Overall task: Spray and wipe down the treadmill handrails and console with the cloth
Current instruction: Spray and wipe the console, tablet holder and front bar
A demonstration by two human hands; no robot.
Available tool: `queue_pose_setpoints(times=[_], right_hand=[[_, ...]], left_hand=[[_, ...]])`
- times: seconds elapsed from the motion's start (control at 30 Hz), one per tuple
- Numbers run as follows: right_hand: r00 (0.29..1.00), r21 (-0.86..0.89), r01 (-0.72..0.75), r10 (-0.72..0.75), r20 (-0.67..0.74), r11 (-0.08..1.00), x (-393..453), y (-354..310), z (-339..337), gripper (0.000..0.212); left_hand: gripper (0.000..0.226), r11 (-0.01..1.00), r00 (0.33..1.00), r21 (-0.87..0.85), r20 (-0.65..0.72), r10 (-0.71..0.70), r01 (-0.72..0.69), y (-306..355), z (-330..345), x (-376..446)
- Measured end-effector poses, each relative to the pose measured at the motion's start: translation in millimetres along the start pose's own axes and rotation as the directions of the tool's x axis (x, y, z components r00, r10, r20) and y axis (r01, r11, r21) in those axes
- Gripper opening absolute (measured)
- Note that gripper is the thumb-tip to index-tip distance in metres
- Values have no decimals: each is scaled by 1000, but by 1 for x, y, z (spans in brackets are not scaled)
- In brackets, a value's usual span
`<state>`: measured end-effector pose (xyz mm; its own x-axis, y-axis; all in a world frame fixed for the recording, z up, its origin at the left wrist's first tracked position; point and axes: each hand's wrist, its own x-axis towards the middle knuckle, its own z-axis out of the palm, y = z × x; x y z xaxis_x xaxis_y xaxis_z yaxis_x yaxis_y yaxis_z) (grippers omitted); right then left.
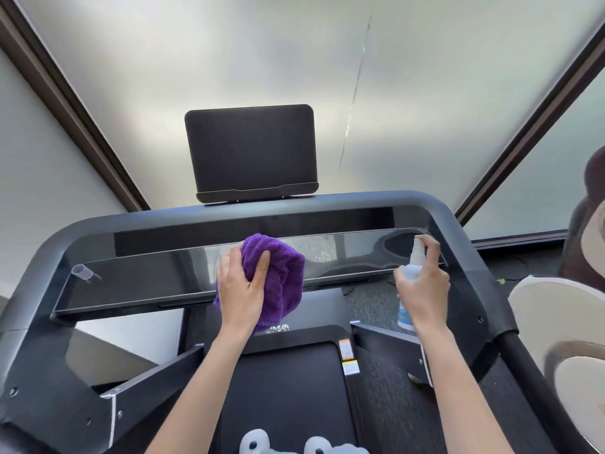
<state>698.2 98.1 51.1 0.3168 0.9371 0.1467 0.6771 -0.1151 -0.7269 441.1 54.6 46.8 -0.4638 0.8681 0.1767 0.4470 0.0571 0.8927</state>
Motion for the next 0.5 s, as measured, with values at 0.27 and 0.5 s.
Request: queue_pose_setpoints(times=[0.27,0.5], right_hand=[[994,66,-39,45,-104,997,7,15,-2,48],[999,9,-40,40,-6,999,-6,8,3,56]], left_hand=[[71,1000,1000,12,7,12,-12,5,11,0],[52,1000,1000,11,-16,-4,5,0,2,-1]])
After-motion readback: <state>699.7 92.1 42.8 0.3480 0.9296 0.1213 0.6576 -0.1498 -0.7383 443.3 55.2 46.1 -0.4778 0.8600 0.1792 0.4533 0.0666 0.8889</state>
